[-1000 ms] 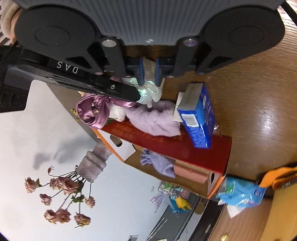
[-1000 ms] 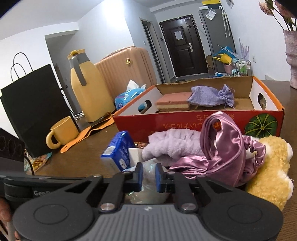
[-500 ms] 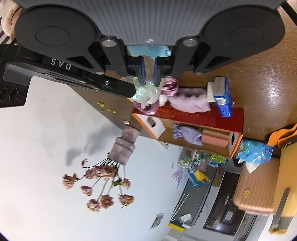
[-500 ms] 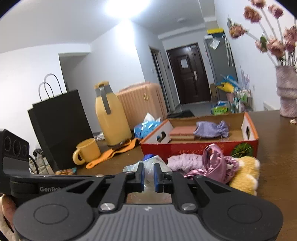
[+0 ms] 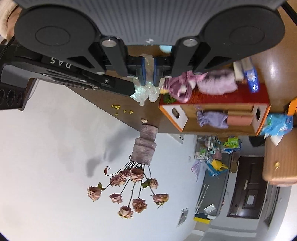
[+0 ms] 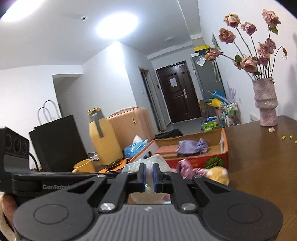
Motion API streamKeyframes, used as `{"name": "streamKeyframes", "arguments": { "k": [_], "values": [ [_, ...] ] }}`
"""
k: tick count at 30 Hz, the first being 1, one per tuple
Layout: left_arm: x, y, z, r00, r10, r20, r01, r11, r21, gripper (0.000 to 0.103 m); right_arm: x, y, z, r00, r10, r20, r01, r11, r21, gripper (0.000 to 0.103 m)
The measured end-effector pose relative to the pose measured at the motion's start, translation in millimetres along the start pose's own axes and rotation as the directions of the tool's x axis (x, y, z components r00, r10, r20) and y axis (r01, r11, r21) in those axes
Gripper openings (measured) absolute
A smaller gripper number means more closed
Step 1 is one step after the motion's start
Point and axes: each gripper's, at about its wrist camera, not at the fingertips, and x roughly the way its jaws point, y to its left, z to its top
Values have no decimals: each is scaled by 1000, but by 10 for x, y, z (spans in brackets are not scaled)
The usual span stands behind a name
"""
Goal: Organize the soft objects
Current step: 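Carry the clear plastic bag with the left tool into the box and release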
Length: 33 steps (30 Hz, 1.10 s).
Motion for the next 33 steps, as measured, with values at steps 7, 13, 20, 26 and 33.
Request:
{"name": "streamKeyframes", "arguments": {
  "k": [7,13,20,26,33],
  "values": [
    [740,214,764,1000,-3,2,2,999,52,8,626,-443,655,1000,-24,8,24,999,-36,7],
    [1648,617,1346,998,37,-49,-34,998,54,8,1564,-952,1221,996,-53,-72,51,999,-18,7],
    [2931,1278,1607,975,46,-219,-56,998,-40,8,2845,-1764,1409,956,-102,-274,128,989,77,7],
    [3702,1705,1415,938,78,-338,-117,988,-98,8,3626,-2127,1209,888,-183,-422,227,972,56,4],
    [3937,1890,1251,912,98,-397,-161,979,-127,9,3933,-2122,1007,841,-285,-461,285,956,-71,5]
  ]
}}
